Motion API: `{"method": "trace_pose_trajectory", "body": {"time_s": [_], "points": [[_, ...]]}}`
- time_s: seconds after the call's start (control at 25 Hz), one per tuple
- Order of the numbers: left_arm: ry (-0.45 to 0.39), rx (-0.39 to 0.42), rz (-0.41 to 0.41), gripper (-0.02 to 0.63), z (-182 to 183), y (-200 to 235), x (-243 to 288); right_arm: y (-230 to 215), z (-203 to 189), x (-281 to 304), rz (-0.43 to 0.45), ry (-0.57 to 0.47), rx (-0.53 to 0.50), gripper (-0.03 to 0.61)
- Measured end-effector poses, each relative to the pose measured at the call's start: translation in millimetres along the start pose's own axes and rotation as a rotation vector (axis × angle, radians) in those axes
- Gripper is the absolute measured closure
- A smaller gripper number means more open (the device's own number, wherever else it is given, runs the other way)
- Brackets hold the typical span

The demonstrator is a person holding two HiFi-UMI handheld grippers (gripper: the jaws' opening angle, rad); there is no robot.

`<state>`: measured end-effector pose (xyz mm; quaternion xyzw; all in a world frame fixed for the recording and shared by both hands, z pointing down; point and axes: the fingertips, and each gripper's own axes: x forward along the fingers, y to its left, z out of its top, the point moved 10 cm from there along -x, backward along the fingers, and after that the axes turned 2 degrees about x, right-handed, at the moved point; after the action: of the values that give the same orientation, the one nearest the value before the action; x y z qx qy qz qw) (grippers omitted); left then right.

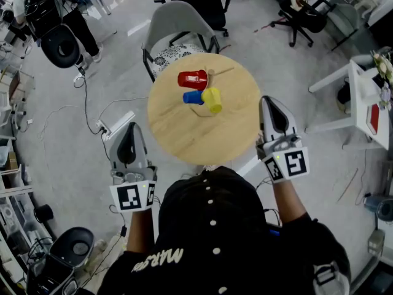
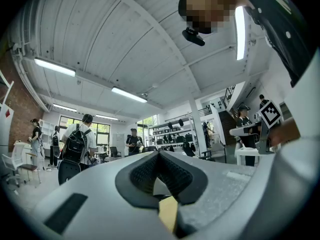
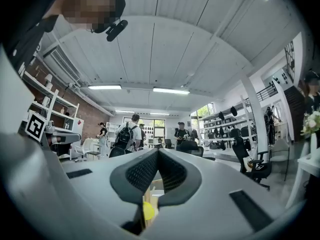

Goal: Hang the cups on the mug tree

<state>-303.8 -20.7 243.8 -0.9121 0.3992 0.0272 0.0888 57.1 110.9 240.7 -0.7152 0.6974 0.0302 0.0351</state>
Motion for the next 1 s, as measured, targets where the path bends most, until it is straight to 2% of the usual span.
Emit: {"method": "trace_pose_trajectory", "body": {"time_s": [1.0], "points": [[0.0, 0.004, 0.003, 0.618, -0.5, 1.6, -2.6, 4.1, -1.2, 4.0, 0.01, 0.001, -0.005, 0.578]]}}
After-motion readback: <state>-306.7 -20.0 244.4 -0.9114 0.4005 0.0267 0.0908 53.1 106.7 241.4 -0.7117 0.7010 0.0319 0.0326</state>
